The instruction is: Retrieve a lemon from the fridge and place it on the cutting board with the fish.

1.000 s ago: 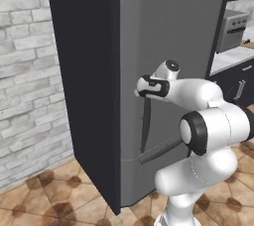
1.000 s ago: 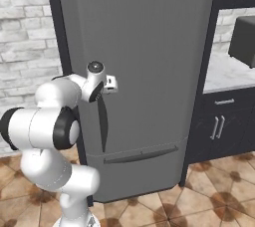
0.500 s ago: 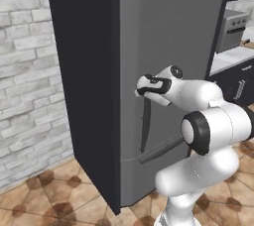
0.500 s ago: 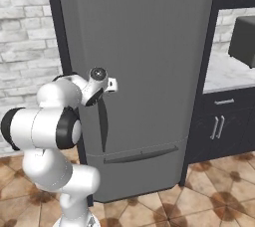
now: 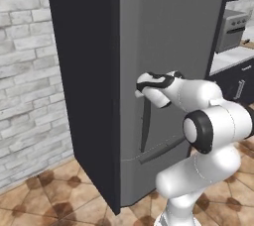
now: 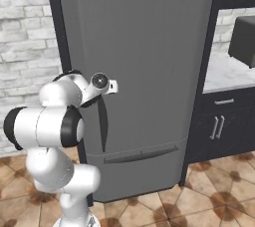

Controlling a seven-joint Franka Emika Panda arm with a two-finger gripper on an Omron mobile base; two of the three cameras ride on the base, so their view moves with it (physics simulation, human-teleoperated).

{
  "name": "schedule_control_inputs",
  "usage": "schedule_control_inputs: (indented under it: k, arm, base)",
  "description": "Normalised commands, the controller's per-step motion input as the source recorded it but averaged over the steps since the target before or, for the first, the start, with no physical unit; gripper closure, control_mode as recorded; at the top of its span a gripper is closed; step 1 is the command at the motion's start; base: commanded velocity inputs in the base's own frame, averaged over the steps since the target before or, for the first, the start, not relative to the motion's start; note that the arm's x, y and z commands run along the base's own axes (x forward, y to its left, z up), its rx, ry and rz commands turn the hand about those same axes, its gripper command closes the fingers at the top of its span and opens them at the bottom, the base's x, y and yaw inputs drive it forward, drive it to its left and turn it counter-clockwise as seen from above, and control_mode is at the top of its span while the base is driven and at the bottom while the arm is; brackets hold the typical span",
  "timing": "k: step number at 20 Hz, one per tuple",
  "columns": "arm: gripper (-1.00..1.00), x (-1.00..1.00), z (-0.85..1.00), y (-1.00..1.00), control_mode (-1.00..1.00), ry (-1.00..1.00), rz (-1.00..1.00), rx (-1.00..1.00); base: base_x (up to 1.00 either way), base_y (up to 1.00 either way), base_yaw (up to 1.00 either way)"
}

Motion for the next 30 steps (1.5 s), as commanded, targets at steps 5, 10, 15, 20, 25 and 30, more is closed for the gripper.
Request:
schedule_control_inputs:
  k: [5, 10, 15, 20, 25, 30]
  arm:
    - [1.00, 0.15, -0.17, 0.01, -1.00, -0.01, 0.05, 0.06]
    - [1.00, 0.03, 0.00, 0.00, -1.00, 0.01, 0.02, 0.00]
    - [1.00, -0.03, 0.04, -0.04, -1.00, 0.00, 0.00, 0.00]
    - [1.00, -0.32, 0.24, -0.44, -1.00, 0.02, 0.00, 0.00]
    - [1.00, -0.33, 0.33, -0.82, -1.00, 0.14, 0.00, 0.00]
    - [1.00, -0.55, 0.38, -1.00, -1.00, 0.21, 0.00, 0.00]
  base:
    - [0.00, 0.00, 0.00]
    - [0.00, 0.00, 0.00]
    - [0.00, 0.00, 0.00]
    - [0.00, 0.00, 0.00]
    - [0.00, 0.00, 0.00]
    - [0.00, 0.00, 0.00]
